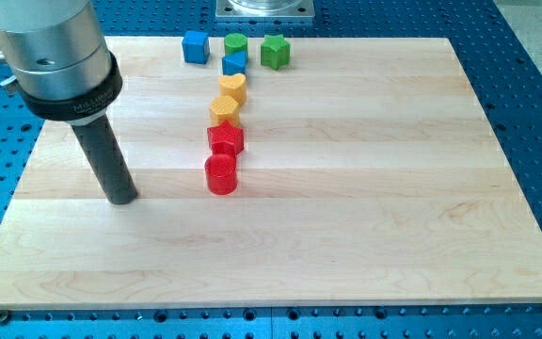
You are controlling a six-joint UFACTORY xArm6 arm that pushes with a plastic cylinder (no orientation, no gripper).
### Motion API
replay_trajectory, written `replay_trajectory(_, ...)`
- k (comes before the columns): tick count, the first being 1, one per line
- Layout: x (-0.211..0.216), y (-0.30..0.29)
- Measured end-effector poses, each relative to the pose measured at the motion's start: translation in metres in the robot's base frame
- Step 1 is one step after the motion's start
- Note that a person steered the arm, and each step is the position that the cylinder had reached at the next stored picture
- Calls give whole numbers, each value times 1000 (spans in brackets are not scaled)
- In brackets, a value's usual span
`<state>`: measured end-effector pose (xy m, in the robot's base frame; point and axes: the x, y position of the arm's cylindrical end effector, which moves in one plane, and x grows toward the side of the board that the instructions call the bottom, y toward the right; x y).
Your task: Push the heart to the left
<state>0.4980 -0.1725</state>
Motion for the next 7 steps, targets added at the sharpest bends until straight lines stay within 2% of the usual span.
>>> replay_trajectory(2,-1,-2)
replay_trajectory(3,32,60)
replay_trajectory(4,32,179)
replay_trajectory(5,-44,253)
replay_trajectory(6,-125,260)
replay_trajectory(7,-167,231)
